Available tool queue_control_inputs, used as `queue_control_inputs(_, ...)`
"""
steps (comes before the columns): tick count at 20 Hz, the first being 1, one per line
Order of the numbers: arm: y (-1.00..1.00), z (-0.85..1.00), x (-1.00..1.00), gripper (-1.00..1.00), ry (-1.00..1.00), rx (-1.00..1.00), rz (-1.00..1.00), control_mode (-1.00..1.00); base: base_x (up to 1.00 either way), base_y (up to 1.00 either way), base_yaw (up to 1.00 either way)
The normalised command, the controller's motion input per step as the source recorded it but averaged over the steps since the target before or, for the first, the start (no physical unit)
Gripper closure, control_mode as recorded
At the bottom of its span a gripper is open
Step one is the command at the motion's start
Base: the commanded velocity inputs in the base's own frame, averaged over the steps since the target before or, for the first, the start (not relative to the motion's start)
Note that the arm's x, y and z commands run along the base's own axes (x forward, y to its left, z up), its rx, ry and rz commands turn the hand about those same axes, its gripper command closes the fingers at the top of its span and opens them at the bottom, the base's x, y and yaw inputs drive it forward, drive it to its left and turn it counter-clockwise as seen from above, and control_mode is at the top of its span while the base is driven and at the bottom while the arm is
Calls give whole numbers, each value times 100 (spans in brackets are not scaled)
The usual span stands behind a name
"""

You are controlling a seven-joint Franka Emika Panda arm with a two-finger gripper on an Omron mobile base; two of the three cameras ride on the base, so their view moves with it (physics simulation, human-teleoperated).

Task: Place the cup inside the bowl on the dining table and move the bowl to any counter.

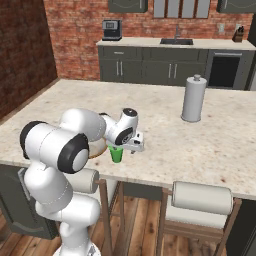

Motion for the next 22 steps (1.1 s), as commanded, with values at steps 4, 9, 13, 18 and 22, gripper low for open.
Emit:
queue_control_inputs(4,0,0,0,100,0,0,0,-100,0,0,0)
queue_control_inputs(9,0,0,0,100,0,0,0,-100,0,0,0)
queue_control_inputs(13,2,0,8,100,0,0,-1,-100,0,0,0)
queue_control_inputs(18,3,0,2,100,0,0,-1,-100,0,0,0)
queue_control_inputs(22,0,0,-4,100,0,1,0,-100,0,0,0)
